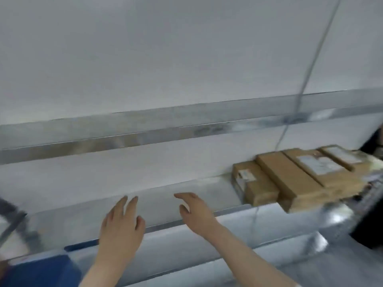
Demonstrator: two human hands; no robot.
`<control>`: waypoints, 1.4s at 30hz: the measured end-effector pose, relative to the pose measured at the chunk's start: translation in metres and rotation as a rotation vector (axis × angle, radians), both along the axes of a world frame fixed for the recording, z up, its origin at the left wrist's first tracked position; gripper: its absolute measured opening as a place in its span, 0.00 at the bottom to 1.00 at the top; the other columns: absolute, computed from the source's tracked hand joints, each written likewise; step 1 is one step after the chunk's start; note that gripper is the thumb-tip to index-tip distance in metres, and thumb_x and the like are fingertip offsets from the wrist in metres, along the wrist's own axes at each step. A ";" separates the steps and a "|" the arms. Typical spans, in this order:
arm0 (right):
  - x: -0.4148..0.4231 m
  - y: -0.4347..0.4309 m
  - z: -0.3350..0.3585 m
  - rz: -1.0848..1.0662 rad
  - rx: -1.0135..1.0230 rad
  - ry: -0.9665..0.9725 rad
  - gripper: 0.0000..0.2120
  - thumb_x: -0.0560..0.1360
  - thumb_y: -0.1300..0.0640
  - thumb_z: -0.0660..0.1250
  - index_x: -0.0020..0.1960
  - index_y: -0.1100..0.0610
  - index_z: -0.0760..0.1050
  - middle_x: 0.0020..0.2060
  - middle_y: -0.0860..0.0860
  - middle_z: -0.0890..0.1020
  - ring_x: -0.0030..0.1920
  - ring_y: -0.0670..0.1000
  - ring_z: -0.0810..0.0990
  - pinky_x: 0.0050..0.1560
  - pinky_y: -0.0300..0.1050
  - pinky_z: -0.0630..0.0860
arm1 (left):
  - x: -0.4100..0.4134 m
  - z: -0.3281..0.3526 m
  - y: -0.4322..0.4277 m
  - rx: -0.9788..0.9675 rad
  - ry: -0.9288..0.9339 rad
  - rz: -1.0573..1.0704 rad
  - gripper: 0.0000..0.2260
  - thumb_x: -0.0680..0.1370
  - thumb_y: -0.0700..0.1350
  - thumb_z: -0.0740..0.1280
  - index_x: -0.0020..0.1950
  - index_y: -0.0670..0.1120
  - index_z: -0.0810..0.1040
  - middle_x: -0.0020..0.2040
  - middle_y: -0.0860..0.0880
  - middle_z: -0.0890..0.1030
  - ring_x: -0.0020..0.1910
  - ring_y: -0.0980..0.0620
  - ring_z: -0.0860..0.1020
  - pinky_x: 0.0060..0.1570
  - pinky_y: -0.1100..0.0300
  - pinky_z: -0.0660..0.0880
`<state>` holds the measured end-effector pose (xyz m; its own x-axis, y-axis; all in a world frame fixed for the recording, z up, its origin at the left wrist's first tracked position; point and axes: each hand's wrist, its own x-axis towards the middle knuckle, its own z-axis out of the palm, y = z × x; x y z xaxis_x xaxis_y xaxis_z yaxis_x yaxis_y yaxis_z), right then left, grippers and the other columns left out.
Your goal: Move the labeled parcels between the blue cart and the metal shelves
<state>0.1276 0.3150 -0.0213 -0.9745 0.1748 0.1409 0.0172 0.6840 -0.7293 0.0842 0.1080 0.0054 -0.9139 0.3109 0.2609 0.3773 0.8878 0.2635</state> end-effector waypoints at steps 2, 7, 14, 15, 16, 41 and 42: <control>0.025 0.067 0.001 -0.128 -0.001 -0.018 0.19 0.80 0.57 0.57 0.69 0.48 0.68 0.67 0.47 0.70 0.59 0.52 0.76 0.59 0.42 0.71 | 0.003 -0.019 0.065 0.002 -0.059 -0.116 0.25 0.78 0.47 0.60 0.75 0.49 0.61 0.76 0.45 0.60 0.72 0.43 0.63 0.70 0.50 0.62; 0.074 0.221 -0.016 -0.318 0.010 -0.059 0.17 0.76 0.62 0.55 0.63 0.55 0.73 0.62 0.50 0.74 0.58 0.51 0.75 0.55 0.45 0.73 | 0.030 -0.048 0.229 0.011 -0.168 -0.326 0.25 0.80 0.49 0.57 0.76 0.53 0.55 0.77 0.48 0.56 0.73 0.47 0.61 0.68 0.53 0.62; 0.041 0.321 -0.050 -0.209 0.033 -0.083 0.22 0.78 0.59 0.57 0.71 0.48 0.66 0.72 0.47 0.64 0.69 0.50 0.66 0.66 0.44 0.67 | 0.020 -0.082 0.362 0.102 -0.341 -0.273 0.24 0.81 0.49 0.56 0.77 0.52 0.54 0.78 0.49 0.53 0.74 0.46 0.58 0.68 0.50 0.63; 0.030 0.325 -0.054 -0.191 0.026 -0.097 0.22 0.78 0.59 0.57 0.72 0.49 0.66 0.73 0.48 0.62 0.71 0.51 0.64 0.68 0.45 0.65 | 0.015 -0.087 0.372 0.115 -0.360 -0.267 0.25 0.81 0.49 0.57 0.77 0.52 0.54 0.78 0.49 0.53 0.74 0.46 0.58 0.68 0.50 0.64; 0.019 0.328 -0.058 -0.176 0.013 -0.108 0.22 0.78 0.60 0.57 0.72 0.50 0.66 0.74 0.49 0.60 0.72 0.51 0.62 0.69 0.46 0.64 | 0.008 -0.092 0.380 0.140 -0.382 -0.254 0.25 0.81 0.48 0.57 0.77 0.51 0.53 0.78 0.49 0.53 0.74 0.46 0.58 0.68 0.50 0.64; -0.018 0.335 -0.130 -0.167 -0.388 -0.129 0.26 0.80 0.52 0.60 0.73 0.36 0.57 0.76 0.38 0.47 0.71 0.39 0.56 0.56 0.27 0.66 | -0.047 -0.160 0.404 0.364 -0.419 -0.336 0.25 0.80 0.54 0.57 0.77 0.58 0.53 0.74 0.71 0.44 0.71 0.63 0.61 0.63 0.59 0.71; -0.018 0.333 -0.130 -0.157 -0.388 -0.131 0.25 0.79 0.52 0.61 0.73 0.36 0.58 0.76 0.38 0.49 0.71 0.39 0.59 0.53 0.25 0.68 | -0.046 -0.160 0.401 0.376 -0.412 -0.317 0.25 0.80 0.53 0.57 0.77 0.58 0.54 0.73 0.71 0.45 0.70 0.63 0.63 0.62 0.59 0.72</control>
